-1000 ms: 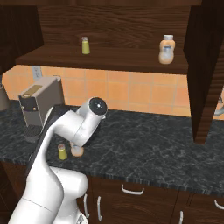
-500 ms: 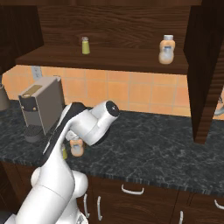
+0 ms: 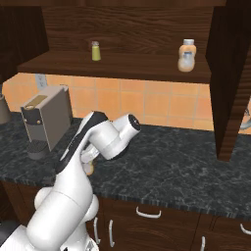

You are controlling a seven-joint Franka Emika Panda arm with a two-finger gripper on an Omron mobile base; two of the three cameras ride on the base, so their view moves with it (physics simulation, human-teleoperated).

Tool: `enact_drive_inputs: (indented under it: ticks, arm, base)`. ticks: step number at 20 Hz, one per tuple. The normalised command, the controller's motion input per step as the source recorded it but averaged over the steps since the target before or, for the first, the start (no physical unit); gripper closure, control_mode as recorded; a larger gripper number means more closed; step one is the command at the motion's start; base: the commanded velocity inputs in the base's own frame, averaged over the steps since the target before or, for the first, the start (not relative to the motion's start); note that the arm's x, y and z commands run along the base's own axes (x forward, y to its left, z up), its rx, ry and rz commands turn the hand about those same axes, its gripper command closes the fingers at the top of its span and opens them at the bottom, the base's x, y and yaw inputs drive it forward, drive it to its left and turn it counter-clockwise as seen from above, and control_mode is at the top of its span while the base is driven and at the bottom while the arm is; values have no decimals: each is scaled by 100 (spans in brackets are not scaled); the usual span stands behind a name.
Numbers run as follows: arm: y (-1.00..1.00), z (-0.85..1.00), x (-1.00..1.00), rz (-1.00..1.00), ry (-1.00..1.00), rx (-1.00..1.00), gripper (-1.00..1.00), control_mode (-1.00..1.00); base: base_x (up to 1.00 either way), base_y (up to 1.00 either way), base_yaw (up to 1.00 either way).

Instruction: Put the shaker and condiment bottle from the counter next to their counterparts in the cabinet.

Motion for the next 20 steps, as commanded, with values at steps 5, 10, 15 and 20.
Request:
enact_drive_inputs:
  ticks: [5,10,15,20]
  arm:
    - [0,-26,8,11,-4,0,-100,-100]
    - [0,-24,21,3,-2,0,-100,-100]
    - [0,-18,33,0,0,0,-100,-100]
    - [0,-15,27,0,0,0,-100,-100]
  base:
    - [0,0,0]
    - [0,0,0]
    - [0,0,0]
    - [0,0,0]
